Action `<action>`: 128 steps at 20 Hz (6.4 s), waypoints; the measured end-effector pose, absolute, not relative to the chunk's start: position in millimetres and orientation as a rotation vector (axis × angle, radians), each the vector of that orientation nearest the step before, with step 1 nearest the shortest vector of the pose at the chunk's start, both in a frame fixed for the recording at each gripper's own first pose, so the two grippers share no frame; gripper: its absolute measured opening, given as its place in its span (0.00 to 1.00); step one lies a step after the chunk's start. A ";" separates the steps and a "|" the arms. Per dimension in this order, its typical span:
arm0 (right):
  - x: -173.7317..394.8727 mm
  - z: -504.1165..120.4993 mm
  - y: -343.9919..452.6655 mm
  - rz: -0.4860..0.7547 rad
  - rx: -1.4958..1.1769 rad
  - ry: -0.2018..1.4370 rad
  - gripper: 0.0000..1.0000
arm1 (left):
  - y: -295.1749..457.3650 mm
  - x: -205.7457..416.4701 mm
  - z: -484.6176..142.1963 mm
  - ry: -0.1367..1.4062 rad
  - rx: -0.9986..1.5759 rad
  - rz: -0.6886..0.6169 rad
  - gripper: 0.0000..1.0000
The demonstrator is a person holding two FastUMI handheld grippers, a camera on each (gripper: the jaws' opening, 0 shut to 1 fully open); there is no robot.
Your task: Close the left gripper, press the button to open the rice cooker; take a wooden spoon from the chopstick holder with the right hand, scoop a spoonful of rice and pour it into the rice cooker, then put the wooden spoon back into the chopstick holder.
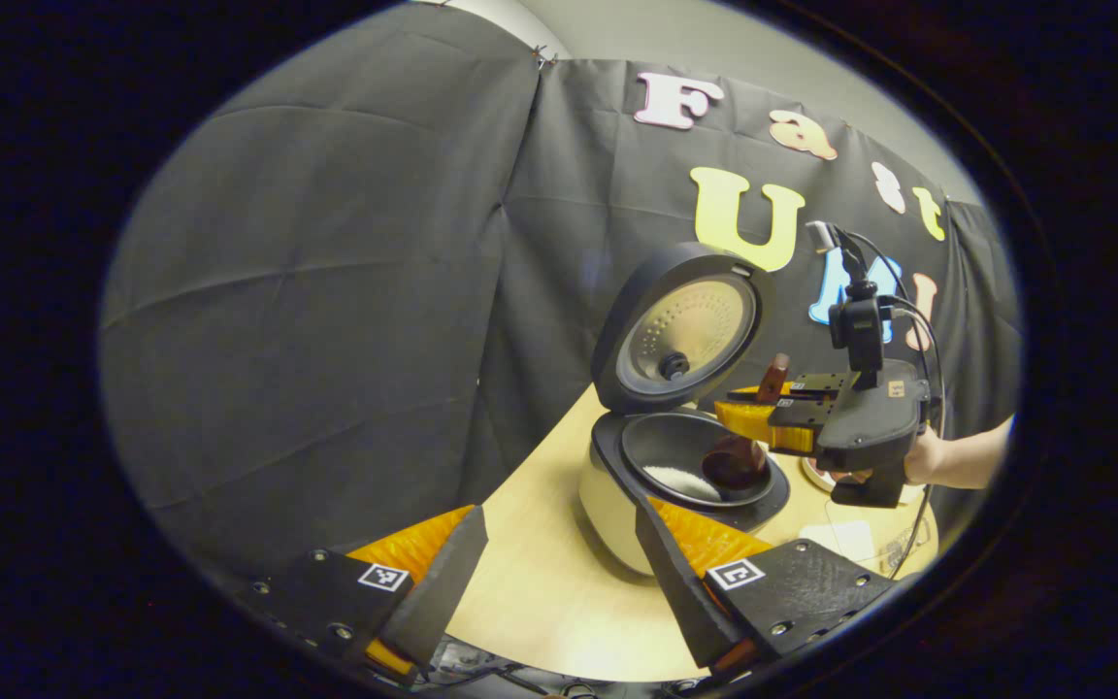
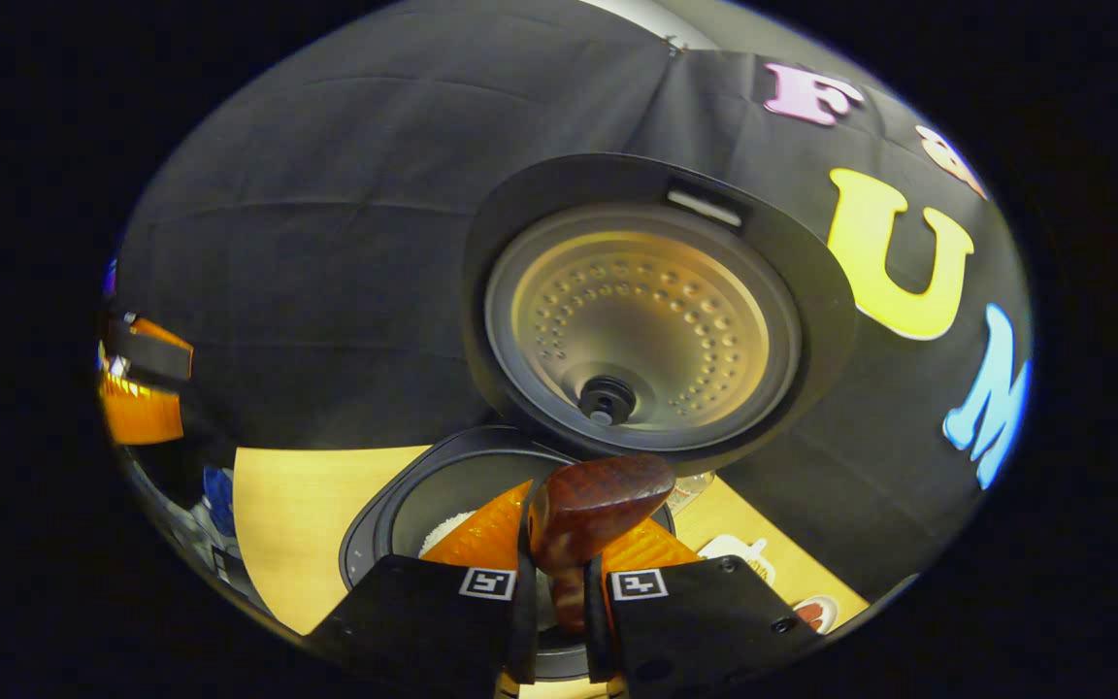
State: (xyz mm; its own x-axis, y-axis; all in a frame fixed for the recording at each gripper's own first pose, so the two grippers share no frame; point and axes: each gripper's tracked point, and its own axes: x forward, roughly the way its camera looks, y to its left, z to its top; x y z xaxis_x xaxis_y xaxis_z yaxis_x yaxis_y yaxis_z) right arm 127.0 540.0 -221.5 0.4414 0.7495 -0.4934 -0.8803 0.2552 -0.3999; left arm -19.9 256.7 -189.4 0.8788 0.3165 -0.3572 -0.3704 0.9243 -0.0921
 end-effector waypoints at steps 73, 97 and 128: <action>158.7 -309.7 -52.9 0.061 0.330 0.739 0.98 | 8.9 109.2 -20.9 0.157 -0.015 0.400 0.95; 85.8 -134.2 1.3 -0.076 0.070 0.332 0.98 | 221.0 292.0 -25.3 0.265 -0.113 0.440 0.96; 90.4 -154.9 -7.5 0.049 -0.013 0.333 0.99 | 89.2 154.5 -249.4 0.551 -0.066 0.387 0.99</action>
State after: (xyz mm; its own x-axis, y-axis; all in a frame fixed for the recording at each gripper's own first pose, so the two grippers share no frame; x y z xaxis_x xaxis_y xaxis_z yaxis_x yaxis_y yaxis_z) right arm 90.4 -7.5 -154.9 0.9441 0.0455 -0.3266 -0.0498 0.9987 -0.0049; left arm 154.5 89.2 -249.4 0.7817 0.3407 -0.5223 -0.3757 0.9258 0.0416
